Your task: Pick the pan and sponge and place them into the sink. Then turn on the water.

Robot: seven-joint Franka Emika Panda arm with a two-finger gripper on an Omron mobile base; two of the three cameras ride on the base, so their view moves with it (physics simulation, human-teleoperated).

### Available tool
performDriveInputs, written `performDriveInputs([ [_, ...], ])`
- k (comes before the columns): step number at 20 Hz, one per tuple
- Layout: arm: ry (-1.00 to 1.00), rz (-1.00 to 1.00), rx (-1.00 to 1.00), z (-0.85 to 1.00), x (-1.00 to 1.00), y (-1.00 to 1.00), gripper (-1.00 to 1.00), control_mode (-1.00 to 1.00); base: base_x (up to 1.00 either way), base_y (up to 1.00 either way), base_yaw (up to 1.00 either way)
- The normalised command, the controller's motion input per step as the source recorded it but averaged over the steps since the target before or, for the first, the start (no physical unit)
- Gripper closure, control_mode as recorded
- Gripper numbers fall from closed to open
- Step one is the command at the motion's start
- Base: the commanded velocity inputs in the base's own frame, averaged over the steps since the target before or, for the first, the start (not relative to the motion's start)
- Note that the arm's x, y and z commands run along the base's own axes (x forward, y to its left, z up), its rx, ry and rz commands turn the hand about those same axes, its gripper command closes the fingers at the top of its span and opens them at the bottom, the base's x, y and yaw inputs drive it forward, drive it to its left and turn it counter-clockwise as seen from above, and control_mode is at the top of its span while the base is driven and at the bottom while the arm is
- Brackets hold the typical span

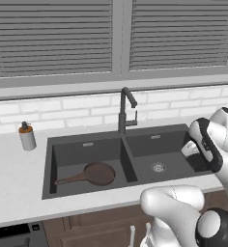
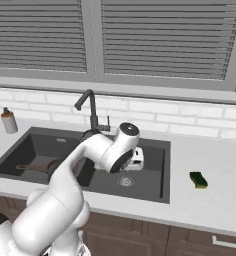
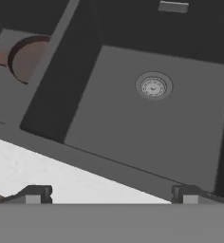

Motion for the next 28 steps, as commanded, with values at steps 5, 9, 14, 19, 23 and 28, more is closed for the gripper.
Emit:
performDriveInputs([
  [5, 0.09, 0.17, -0.07, 0.00, 0.00, -0.53, -1.00, -1.00, 0.00, 0.00, 0.00],
  [9, 0.11, 0.16, -0.06, 0.00, 0.00, -0.41, -1.00, -1.00, 0.00, 0.00, 0.00],
  [14, 0.03, 0.09, -0.01, 0.00, 0.00, -0.36, -1.00, -1.00, 0.00, 0.00, 0.00],
  [19, 0.00, 0.00, -0.05, -0.09, 0.00, -0.63, -1.00, -1.00, 0.00, 0.00, 0.00],
  [23, 0.00, -0.03, -0.12, -0.08, 0.02, -0.64, -1.00, -1.00, 0.00, 0.00, 0.00],
  [28, 0.00, -0.02, -0.10, -0.02, 0.08, -0.52, -1.00, -1.00, 0.00, 0.00, 0.00],
])
